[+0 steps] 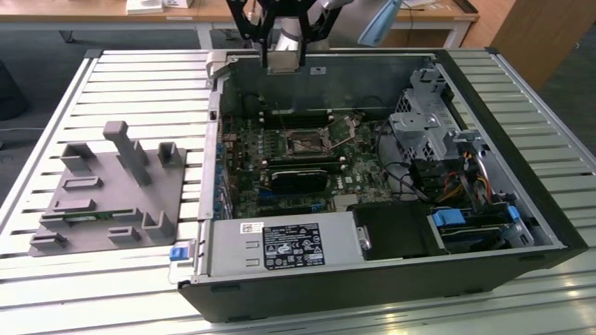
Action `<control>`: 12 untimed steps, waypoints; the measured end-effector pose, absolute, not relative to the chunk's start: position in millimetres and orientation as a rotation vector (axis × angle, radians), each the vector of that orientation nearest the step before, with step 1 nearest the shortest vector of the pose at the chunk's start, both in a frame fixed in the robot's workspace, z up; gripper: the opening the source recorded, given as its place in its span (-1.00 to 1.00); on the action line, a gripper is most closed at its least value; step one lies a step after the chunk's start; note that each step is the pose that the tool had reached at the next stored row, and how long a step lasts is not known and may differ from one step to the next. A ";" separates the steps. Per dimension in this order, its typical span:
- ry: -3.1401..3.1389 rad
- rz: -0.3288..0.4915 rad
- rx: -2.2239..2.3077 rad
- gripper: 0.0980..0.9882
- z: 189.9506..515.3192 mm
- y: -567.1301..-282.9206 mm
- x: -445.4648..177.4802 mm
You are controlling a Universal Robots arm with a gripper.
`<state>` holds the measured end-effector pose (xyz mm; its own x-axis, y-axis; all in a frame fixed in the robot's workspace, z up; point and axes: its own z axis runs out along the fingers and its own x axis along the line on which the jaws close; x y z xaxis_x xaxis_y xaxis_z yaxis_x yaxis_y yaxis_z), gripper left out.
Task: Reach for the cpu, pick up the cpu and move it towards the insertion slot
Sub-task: 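Pick up the cpu and move it towards the insertion slot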
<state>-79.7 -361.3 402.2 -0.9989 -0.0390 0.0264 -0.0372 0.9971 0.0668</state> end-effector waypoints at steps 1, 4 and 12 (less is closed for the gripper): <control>-3.112 -0.103 0.059 0.00 402.0 -358.2 -78.1; -3.113 -0.103 0.060 0.00 401.5 -348.9 -72.9; -3.130 -0.103 0.061 0.00 399.8 -342.7 -59.5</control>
<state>-59.5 -342.7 399.8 -0.9992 -0.0392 0.0080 -0.0386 0.9971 0.0662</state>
